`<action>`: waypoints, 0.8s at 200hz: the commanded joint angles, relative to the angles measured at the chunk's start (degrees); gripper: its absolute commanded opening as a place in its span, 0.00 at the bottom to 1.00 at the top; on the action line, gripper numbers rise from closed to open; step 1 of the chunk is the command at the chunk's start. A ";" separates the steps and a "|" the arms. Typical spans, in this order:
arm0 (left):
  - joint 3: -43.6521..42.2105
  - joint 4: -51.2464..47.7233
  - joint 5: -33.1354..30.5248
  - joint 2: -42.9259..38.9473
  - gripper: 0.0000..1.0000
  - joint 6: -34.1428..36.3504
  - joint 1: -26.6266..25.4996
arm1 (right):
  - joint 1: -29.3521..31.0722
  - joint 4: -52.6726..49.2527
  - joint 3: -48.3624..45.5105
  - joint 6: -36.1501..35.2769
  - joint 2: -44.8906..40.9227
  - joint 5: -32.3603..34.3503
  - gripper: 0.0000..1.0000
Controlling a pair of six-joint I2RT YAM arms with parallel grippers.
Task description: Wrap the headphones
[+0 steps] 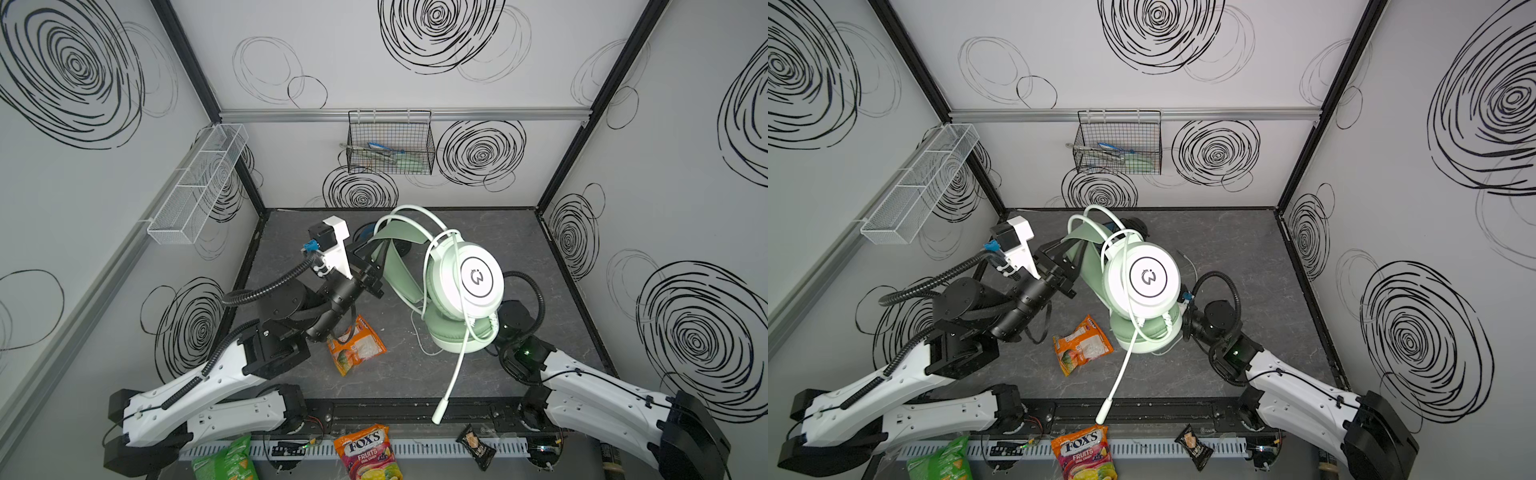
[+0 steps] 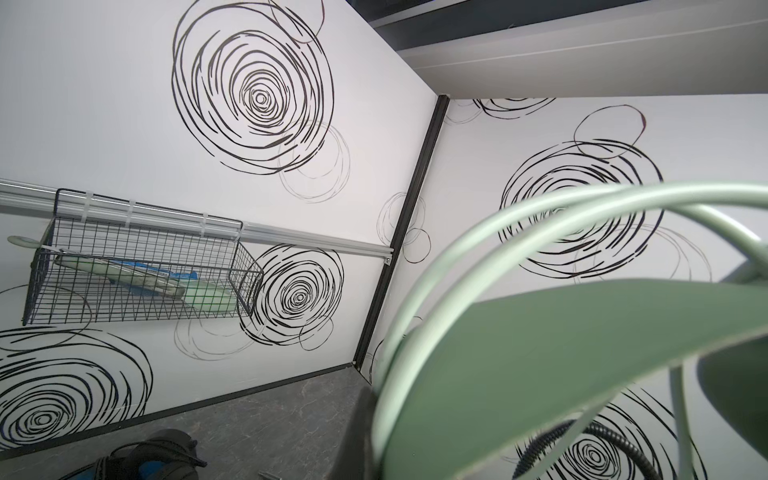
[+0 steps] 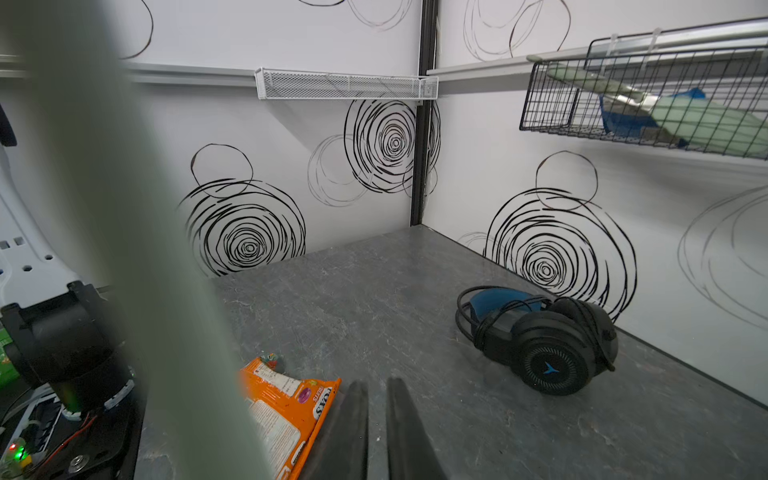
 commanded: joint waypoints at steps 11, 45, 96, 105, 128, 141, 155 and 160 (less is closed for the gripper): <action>4.08 9.11 -4.09 -0.51 0.00 -0.18 0.50 | 0.52 4.67 -1.56 1.49 -0.62 0.05 0.13; 5.28 8.70 -5.47 -0.06 0.00 1.09 1.51 | 0.82 4.94 -3.89 2.20 -1.84 0.16 0.10; 6.35 7.25 -5.22 0.28 0.00 0.21 3.74 | 2.21 5.60 -5.88 2.92 -2.63 0.29 0.10; 6.45 6.94 -5.37 0.30 0.00 -0.05 4.05 | 2.53 5.97 -6.14 2.97 -2.60 0.40 0.09; 6.81 6.63 -5.47 0.19 0.00 -0.16 4.54 | 3.19 6.30 -6.42 3.15 -2.31 0.46 0.09; 6.98 6.62 -6.11 0.06 0.00 0.21 4.79 | 3.60 6.26 -6.61 3.42 -2.07 1.06 0.08; 6.91 6.91 -7.70 0.18 0.00 0.87 5.14 | 4.48 6.12 -6.92 3.87 -1.98 2.15 0.07; 6.75 7.01 -8.56 0.13 0.00 0.94 5.37 | 4.89 5.94 -7.02 3.97 -2.06 2.59 0.06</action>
